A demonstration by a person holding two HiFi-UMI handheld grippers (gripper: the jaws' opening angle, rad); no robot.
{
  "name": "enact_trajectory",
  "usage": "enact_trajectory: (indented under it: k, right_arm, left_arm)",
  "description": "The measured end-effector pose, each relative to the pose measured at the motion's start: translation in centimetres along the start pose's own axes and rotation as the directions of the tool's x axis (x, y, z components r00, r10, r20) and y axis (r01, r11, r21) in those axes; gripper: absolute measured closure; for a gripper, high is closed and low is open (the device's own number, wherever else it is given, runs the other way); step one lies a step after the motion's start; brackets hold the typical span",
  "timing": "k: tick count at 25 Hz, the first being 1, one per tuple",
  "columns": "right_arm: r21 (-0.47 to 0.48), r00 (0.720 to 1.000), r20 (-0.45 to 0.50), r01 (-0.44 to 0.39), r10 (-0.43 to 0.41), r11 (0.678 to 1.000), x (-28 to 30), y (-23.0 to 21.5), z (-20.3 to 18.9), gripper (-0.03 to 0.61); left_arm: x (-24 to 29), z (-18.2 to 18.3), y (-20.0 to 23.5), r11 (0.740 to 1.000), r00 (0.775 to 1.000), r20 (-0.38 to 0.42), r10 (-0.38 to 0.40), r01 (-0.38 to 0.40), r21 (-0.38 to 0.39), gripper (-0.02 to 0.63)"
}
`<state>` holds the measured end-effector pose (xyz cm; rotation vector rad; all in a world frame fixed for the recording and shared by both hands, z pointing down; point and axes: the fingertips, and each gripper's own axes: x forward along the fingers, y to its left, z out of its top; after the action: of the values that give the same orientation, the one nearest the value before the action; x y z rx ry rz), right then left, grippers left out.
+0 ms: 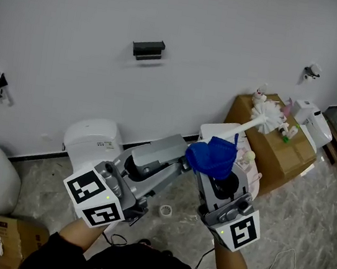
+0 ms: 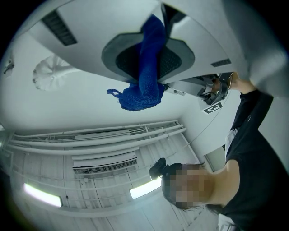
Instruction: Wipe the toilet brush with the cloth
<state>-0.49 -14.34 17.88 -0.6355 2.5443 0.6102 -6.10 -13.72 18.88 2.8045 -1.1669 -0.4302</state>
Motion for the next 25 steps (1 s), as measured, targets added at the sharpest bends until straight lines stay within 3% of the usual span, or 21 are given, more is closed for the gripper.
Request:
enact_trajectory:
  k: [15,25]
  right_arm:
    - [-0.007,1.0,-0.026,0.016,-0.016,1.0,-0.1,-0.4,-0.9,0.497]
    - [-0.026,0.996,-0.045,0.082,-0.083,0.996,-0.7,-2.7,-1.2,0.497]
  left_arm:
    - [-0.1,-0.7,0.2,0.999,1.0,-0.019,0.008,-0.008,-0.032,0.449]
    - [0.1,-0.6,0.1,0.999,1.0,-0.016,-0.003,0.003,-0.036,0.449]
